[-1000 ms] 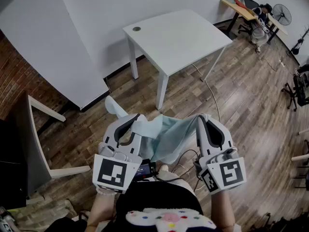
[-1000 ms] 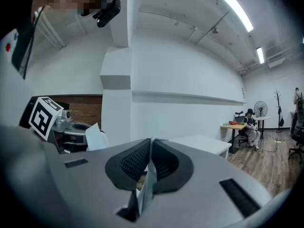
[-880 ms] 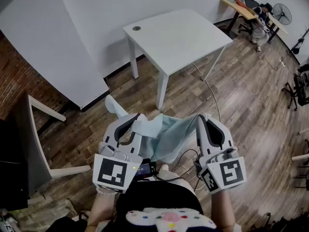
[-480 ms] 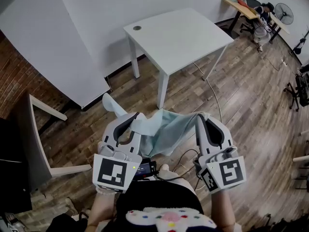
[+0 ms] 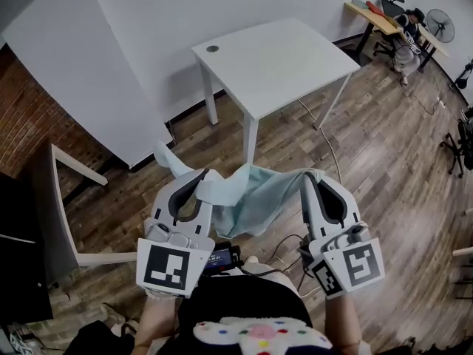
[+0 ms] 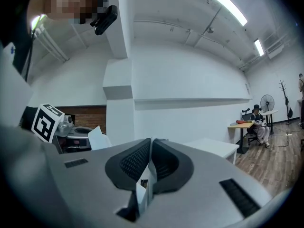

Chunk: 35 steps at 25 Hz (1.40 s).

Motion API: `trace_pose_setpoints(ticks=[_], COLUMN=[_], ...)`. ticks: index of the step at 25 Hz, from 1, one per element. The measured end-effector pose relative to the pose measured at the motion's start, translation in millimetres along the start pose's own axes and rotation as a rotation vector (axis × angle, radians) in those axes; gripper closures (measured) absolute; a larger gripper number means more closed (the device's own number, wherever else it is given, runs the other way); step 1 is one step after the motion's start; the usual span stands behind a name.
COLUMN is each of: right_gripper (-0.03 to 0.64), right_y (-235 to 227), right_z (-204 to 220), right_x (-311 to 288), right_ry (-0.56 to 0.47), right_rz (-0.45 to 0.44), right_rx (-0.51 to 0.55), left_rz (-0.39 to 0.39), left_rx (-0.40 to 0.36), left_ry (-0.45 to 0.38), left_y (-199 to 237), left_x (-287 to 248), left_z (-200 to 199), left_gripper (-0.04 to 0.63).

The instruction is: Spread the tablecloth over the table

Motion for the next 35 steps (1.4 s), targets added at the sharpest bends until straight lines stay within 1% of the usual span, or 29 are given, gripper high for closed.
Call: trace_pose_setpoints(ticks=[6, 12, 18, 21, 26, 35], right_gripper=[0.581, 0.581, 0.581, 0.581, 0.581, 0.581], right_y=[-7, -18, -34, -44, -63, -95], right_z=[-7, -15, -20, -21, -31, -81], right_x=[17, 20, 3, -12, -53, -129], right_ry=[-0.033, -0.05, -0.06, -0.056, -0.044, -0.06], right_rz=[-0.03, -0.029, -0.01, 0.007, 0.042, 0.094], right_rx=[0.02, 0.036, 0.025, 0.011, 0.006, 0.014], left_rz=[-0.022, -0.035, -0.015, -0.016, 0.008, 0.049], left_rx=[0.037, 0.043, 0.035, 0.011, 0.034, 0.023], left_ry=[-0.023, -0.036, -0.067, -0.068, -0.059, -0.088], left_y=[-15, -21, -14, -5, 26, 95], left_x=[5, -2, -24, -44, -88, -161], left_z=[-6, -10, -22, -27, -32, -71], left_gripper=[0.58, 0.58, 0.58, 0.58, 0.58, 0.58])
Point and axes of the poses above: the fingertips, and each gripper's own axes: x backward along the fingers, y to its left, z out of its underside, the point moved 7 cm from there along x, backward along the fingers, and after that the axes turned 15 degrees about y, right-handed, at the moved point
